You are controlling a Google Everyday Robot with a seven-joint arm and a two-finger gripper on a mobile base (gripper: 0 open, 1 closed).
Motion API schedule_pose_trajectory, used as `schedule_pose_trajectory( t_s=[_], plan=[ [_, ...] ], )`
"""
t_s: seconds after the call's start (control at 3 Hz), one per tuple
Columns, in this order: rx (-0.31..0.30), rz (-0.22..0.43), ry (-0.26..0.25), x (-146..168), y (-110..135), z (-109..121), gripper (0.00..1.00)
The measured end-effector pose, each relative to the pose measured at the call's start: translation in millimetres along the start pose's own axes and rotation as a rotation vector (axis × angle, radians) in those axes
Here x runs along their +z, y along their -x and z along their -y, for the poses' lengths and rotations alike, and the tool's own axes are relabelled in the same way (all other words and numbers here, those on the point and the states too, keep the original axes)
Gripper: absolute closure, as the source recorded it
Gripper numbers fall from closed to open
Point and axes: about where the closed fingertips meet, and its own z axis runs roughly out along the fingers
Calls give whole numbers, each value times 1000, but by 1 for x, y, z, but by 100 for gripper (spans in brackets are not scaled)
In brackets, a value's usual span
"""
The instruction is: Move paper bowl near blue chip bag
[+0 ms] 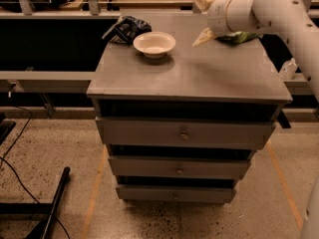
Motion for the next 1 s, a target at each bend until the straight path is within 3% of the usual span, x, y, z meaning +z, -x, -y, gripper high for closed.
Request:
schedule_pose_trajectory(
  t_s=[0.33,1.0],
  plan=[
    [1,1,1,2,0,-2,3],
    [1,3,2,4,1,-2,0]
  ],
)
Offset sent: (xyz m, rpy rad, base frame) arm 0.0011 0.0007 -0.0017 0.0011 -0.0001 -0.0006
